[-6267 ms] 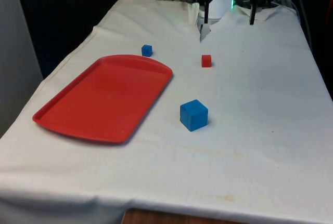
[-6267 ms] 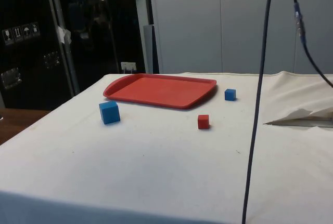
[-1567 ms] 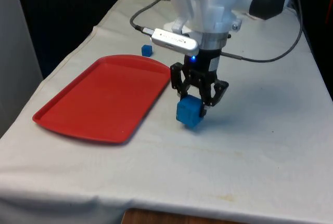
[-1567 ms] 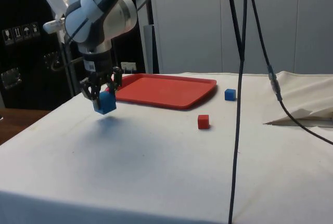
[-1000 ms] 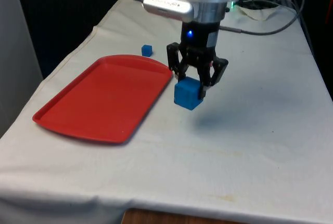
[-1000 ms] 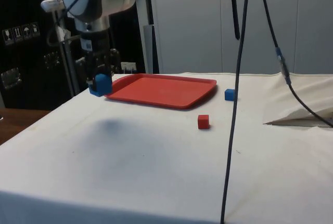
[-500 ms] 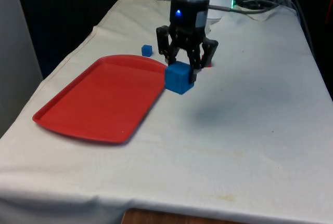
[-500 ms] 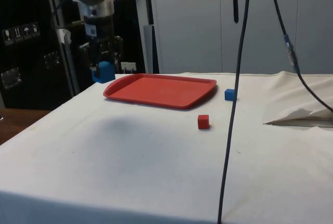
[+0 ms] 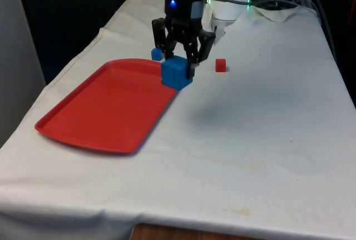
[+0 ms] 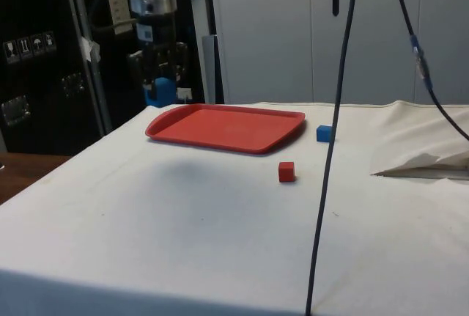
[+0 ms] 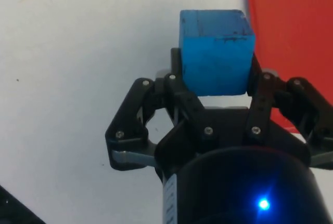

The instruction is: Pick up the largest block and place it onto the tray.

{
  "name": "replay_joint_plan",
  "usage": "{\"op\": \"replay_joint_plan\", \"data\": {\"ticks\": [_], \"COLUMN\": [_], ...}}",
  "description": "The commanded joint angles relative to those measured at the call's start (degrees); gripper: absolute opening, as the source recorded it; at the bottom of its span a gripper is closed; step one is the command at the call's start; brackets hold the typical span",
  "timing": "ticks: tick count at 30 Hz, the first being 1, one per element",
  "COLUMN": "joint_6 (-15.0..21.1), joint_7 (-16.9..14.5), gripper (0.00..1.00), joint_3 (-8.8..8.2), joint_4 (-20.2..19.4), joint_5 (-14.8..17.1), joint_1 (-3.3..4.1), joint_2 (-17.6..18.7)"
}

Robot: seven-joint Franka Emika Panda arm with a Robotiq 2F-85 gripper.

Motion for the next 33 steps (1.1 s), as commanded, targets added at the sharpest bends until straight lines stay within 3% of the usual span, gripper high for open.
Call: {"op": "replay_joint_plan", "data": {"ticks": [1,4,12,13,14,21,22,23,24,31,32,33], "joint_6": [0.69,0.29,1.2,0.63,1.2,1.03,0.63,1.03,0.97,0.92,0.63,0.92], "joint_7": [-0.57,-1.2,-5.56,-4.64,-6.13,-9.51,-8.77,-9.91,-10.71,-12.78,-12.26,-12.95], "gripper": [0.0,0.0,0.0,0.0,0.0,0.0,0.0,0.0,0.0,0.0,0.0,0.0], "joint_3": [0.17,-0.4,-1.6,-1.83,-1.83,-2.98,-3.32,-3.09,-3.44,-4.53,-4.81,-4.58], "joint_4": [-0.63,-1.2,-3.95,-3.5,-4.13,-4.76,-4.76,-4.81,-4.81,-5.04,-4.98,-5.04], "joint_5": [0.34,0.11,1.15,0.74,1.38,2.46,2.01,2.64,3.04,3.9,3.5,3.95], "joint_1": [-0.06,-0.06,-1.03,-0.63,-1.2,-2.58,-1.95,-2.75,-3.04,-3.72,-3.32,-3.84], "joint_2": [-0.63,-0.57,-1.6,-1.15,-1.55,-0.8,-0.8,-0.63,-0.34,0.57,0.69,0.69]}}
